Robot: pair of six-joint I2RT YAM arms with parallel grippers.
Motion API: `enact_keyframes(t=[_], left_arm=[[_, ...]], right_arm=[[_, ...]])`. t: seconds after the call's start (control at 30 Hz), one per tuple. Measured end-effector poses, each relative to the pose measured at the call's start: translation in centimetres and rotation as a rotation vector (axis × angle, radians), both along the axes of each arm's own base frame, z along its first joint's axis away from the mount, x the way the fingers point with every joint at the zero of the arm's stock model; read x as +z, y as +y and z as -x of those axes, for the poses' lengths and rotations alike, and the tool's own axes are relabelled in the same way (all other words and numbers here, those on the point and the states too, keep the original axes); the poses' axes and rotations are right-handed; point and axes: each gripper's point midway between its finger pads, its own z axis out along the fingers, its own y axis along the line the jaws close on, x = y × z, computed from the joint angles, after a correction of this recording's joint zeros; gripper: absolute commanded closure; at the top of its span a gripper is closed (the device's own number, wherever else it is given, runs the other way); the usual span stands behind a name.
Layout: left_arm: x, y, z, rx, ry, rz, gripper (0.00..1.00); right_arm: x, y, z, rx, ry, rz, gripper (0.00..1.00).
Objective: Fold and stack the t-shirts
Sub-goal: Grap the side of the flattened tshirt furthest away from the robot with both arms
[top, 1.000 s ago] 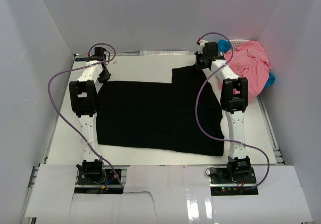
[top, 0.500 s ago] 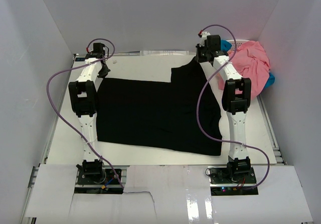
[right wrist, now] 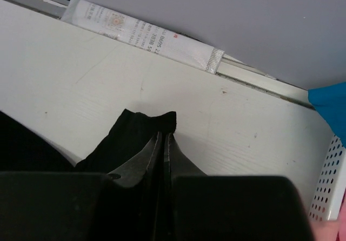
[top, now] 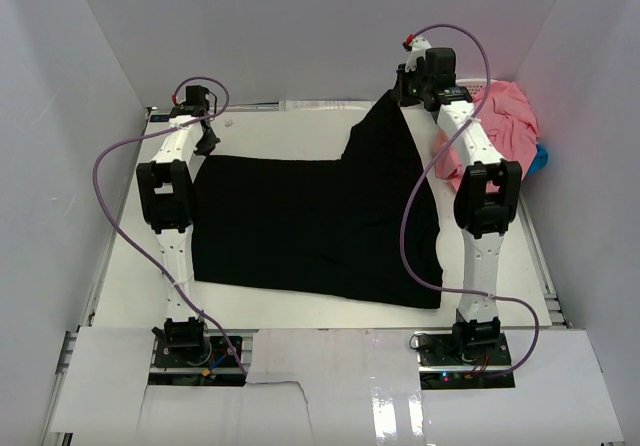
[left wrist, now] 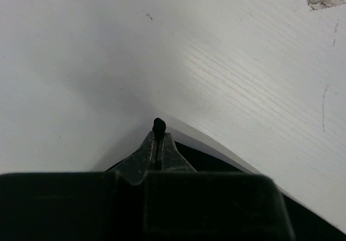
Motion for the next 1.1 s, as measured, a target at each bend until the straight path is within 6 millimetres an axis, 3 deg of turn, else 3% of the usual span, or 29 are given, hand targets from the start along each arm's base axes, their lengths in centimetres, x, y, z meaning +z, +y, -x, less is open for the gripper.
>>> enact_keyframes(t=[0.2, 0.43, 0.63, 0.8, 1.1], left_arm=[[-0.3, 0.1, 0.3, 0.004, 0.008, -0.007, 1.00], [0.1, 0.5, 1.0, 0.015, 0.012, -0.026, 1.00], [2.7, 0.8, 1.6, 0.028, -0.024, -0.044, 1.00], [4.7, 0.8, 1.9, 0.033, -0.061, -0.043, 1.00], [2.5, 0.7, 4.1, 0.037, -0.005, -0.035, 1.00]], right_arm=[[1.8, -0.2, 2.1, 0.014, -0.007, 0.000, 0.92], [1.6, -0.2, 3.7, 0.025, 0.024, -0.002, 0.92], [0.1, -0.3, 6.0, 0.038, 0.087, 0.000, 0.92], [0.3, -0.9, 7.8, 0.037, 0.112, -0.011, 0.92], [2.8, -1.9, 11.9, 0.039, 0.099, -0.040, 0.92]])
